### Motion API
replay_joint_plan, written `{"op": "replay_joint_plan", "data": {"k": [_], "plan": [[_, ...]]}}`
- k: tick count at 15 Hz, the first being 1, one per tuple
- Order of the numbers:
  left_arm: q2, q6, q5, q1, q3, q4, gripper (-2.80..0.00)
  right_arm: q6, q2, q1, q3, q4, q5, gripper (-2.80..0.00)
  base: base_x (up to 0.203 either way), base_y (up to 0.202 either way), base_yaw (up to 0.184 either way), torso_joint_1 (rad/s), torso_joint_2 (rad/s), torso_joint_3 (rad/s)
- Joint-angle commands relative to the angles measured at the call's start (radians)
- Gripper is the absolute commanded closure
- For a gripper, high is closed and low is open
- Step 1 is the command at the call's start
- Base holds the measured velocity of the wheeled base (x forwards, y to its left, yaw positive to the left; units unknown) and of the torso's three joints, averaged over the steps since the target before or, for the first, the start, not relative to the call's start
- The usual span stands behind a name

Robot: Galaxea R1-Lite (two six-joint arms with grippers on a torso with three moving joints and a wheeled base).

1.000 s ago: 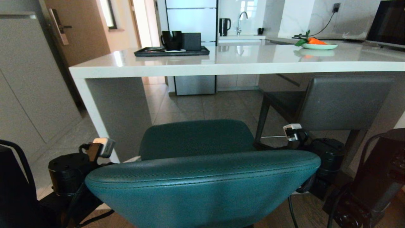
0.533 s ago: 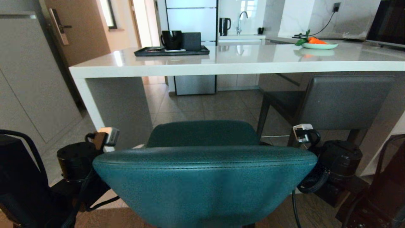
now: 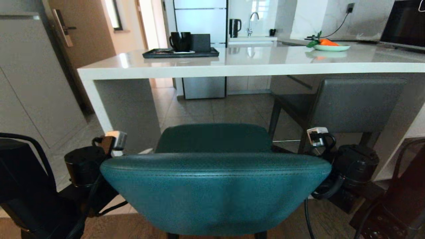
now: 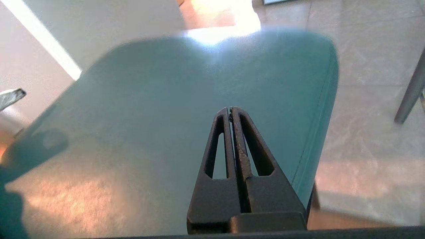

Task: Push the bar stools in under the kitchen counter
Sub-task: Pull the blue chair out from under the dining table

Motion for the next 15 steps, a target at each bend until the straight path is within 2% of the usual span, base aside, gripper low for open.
{"op": "replay_joint_plan", "data": {"k": [1, 8, 11, 15], "plan": [[0.005, 0.000, -0.001, 0.000, 0.007, -0.006, 0.00, 0.001, 0.012, -0.005, -0.006, -0.005, -0.001, 0.00, -0.194, 0.000, -0.002, -0.009, 0.01, 0.010], [0.006, 0.002, -0.001, 0.000, -0.008, -0.005, 0.00, 0.001, 0.026, -0.008, -0.016, -0.005, -0.001, 0.00, -0.193, 0.000, -0.002, -0.002, 0.00, 0.001], [0.003, 0.002, 0.005, -0.018, -0.064, 0.069, 0.00, 0.001, 0.054, -0.032, -0.050, -0.005, -0.001, 0.00, -0.032, 0.000, -0.001, 0.001, 0.00, 0.001], [0.020, 0.000, 0.012, -0.040, -0.125, 0.113, 0.00, 0.001, 0.105, -0.070, -0.126, -0.005, 0.000, 0.00, 0.000, 0.000, 0.000, 0.000, 0.00, 0.000]]}}
